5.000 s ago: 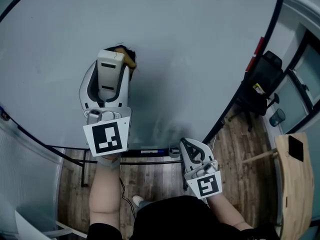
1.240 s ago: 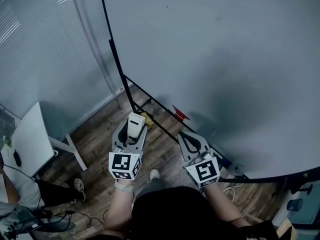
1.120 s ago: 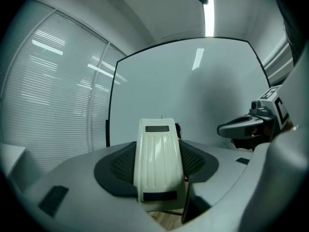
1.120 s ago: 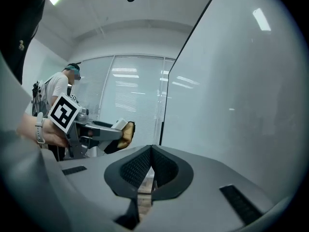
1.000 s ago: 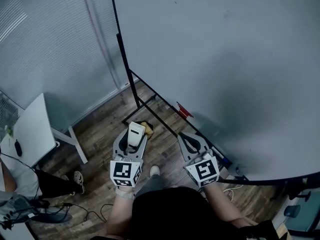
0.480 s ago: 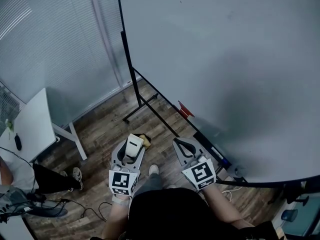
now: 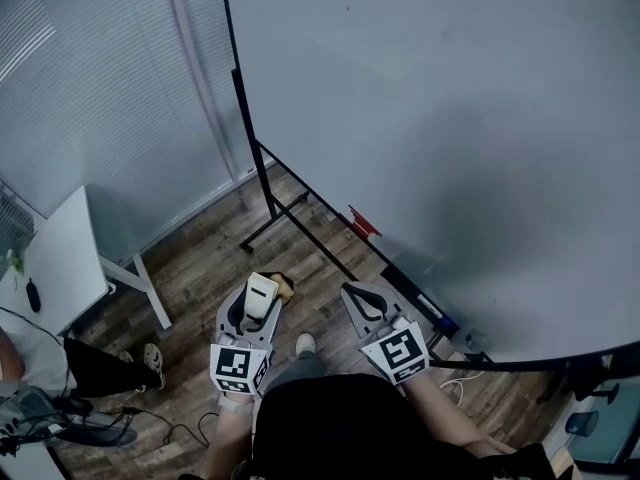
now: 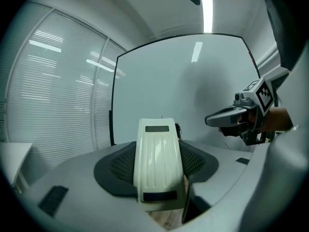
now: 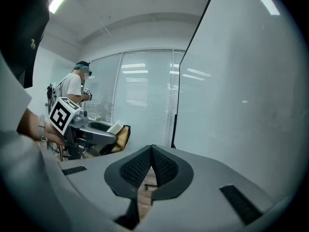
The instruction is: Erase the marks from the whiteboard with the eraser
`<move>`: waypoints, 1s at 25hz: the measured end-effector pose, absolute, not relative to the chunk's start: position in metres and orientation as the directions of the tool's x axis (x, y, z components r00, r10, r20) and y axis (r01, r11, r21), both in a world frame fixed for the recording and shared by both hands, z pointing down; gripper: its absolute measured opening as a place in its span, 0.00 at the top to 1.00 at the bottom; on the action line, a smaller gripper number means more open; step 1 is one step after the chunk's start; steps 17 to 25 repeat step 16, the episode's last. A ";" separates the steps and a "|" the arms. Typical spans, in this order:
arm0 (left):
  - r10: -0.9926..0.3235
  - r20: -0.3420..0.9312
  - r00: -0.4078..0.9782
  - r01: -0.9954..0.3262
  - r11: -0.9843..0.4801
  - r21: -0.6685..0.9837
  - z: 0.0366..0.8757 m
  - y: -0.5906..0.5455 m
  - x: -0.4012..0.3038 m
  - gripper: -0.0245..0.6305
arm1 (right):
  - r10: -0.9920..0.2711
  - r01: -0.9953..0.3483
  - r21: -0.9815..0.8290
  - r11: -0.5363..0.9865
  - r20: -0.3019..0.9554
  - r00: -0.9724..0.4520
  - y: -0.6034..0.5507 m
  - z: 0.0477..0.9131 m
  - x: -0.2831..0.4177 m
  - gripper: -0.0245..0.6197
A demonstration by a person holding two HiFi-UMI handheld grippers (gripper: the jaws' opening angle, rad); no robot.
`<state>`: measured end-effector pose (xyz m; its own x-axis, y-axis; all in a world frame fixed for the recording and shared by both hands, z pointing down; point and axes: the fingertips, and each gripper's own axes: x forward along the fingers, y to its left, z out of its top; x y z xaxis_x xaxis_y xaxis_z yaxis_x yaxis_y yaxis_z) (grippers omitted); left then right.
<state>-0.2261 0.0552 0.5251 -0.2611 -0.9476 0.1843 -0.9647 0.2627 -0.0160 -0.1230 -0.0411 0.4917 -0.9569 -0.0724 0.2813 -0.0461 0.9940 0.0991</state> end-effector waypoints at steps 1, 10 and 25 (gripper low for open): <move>-0.948 0.184 -0.258 -0.965 0.260 -0.014 0.525 0.056 -0.227 0.56 | -0.076 -0.048 0.105 0.993 0.283 -0.956 -0.040 0.492 -0.122 0.92; -0.962 0.174 -0.209 -0.978 0.210 -0.015 0.516 0.036 -0.225 0.56 | -0.122 -0.090 0.123 0.988 0.284 -0.951 -0.052 0.489 -0.118 0.92; -0.963 0.166 -0.211 -0.977 0.213 -0.010 0.517 0.039 -0.221 0.56 | -0.135 -0.107 0.108 0.988 0.289 -0.948 -0.050 0.495 -0.112 0.92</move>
